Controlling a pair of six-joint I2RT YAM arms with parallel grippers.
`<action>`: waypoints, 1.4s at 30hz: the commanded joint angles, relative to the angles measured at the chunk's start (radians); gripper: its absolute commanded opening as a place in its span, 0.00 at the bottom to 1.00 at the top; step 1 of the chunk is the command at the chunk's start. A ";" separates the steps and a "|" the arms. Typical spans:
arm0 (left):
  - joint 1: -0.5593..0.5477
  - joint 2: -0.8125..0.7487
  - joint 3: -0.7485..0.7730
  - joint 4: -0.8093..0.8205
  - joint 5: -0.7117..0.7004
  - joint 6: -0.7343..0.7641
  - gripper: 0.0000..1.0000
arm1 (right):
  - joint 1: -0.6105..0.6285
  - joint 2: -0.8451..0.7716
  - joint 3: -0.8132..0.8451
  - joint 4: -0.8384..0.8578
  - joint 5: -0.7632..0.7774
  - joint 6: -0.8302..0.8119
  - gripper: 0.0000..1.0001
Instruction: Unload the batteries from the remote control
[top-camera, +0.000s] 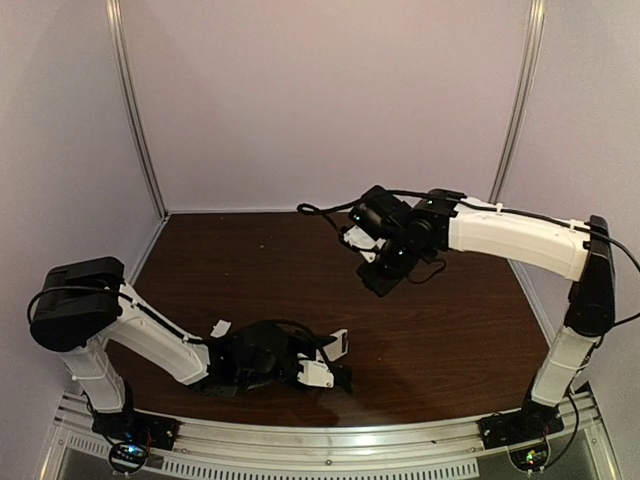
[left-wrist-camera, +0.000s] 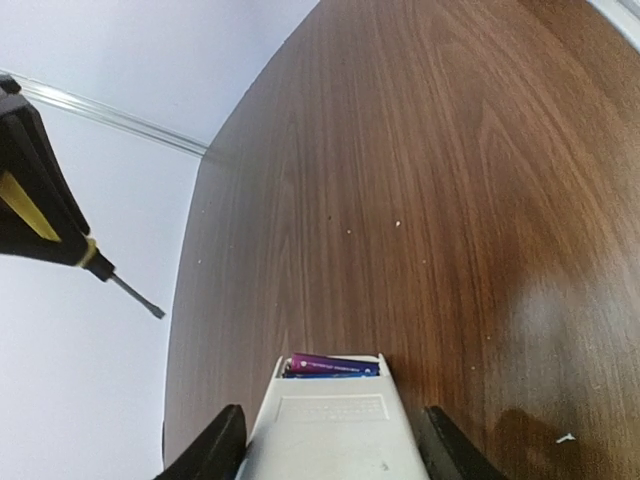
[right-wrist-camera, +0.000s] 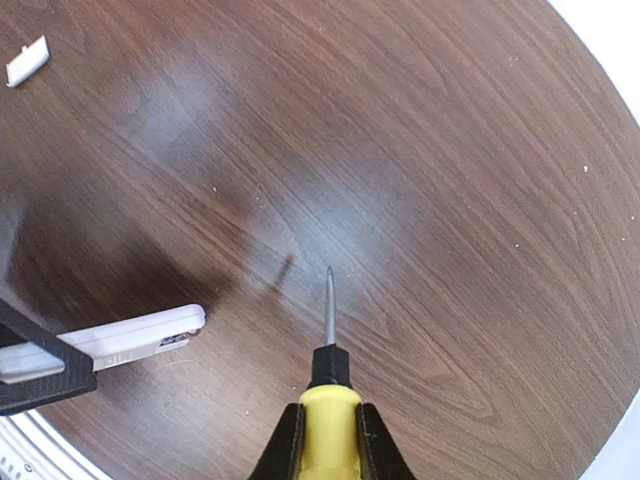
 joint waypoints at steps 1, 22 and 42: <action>0.022 -0.043 -0.040 -0.010 0.112 -0.048 0.00 | 0.009 -0.138 -0.113 0.107 -0.025 0.021 0.00; 0.033 -0.040 -0.056 0.006 0.129 -0.032 0.00 | 0.145 -0.412 -0.505 0.405 -0.116 0.341 0.00; 0.033 -0.037 -0.030 -0.030 0.113 -0.054 0.00 | 0.262 -0.457 -0.668 0.540 0.021 0.665 0.00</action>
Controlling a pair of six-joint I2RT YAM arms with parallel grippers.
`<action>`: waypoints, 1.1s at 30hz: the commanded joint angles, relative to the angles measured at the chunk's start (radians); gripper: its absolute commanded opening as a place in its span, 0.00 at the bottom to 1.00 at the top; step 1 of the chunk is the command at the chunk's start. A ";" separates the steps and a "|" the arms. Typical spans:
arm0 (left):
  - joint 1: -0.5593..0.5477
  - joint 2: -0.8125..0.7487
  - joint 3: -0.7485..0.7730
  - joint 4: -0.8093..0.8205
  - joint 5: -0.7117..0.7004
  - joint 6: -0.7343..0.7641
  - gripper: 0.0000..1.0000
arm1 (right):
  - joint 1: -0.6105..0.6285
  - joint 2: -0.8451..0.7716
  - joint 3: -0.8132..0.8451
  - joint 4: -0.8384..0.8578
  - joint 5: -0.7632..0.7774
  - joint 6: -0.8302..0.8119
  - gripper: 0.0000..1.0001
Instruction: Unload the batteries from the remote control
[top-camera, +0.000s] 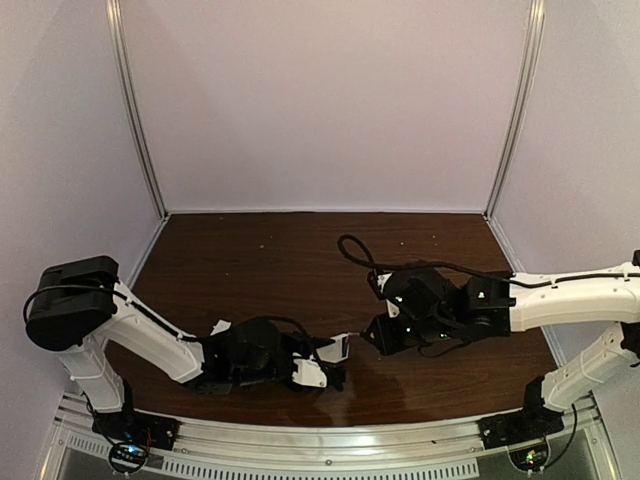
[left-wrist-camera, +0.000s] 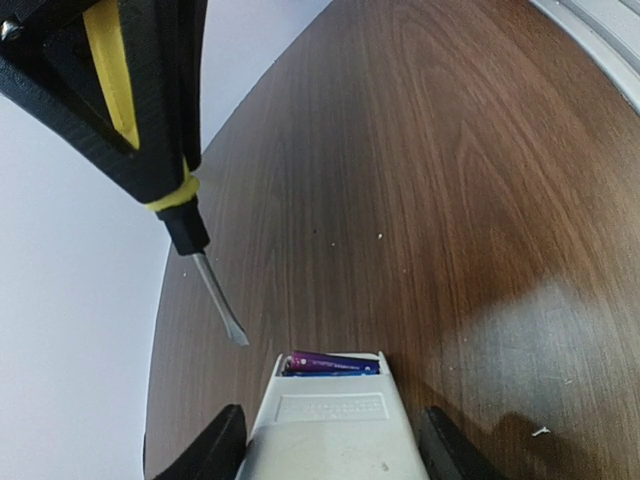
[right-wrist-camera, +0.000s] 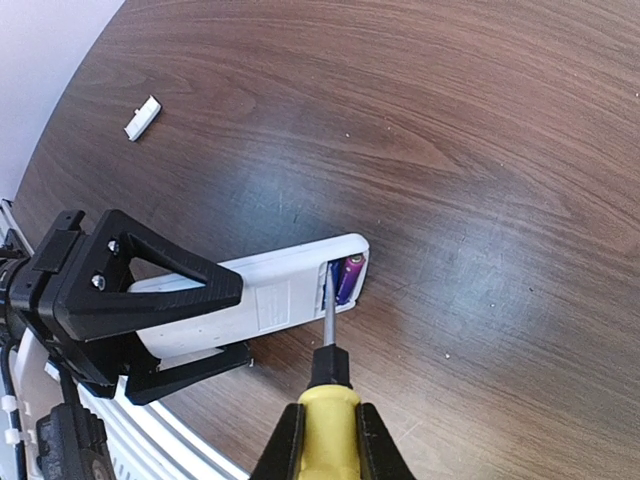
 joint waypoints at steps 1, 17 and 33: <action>0.003 -0.001 0.013 -0.043 0.003 -0.023 0.00 | 0.017 -0.044 -0.031 0.045 0.046 0.062 0.00; 0.004 0.005 0.038 -0.083 -0.010 -0.045 0.00 | 0.023 -0.052 -0.119 0.172 0.097 0.148 0.00; 0.004 0.007 0.043 -0.087 -0.027 -0.050 0.00 | 0.025 0.033 -0.095 0.185 0.063 0.151 0.00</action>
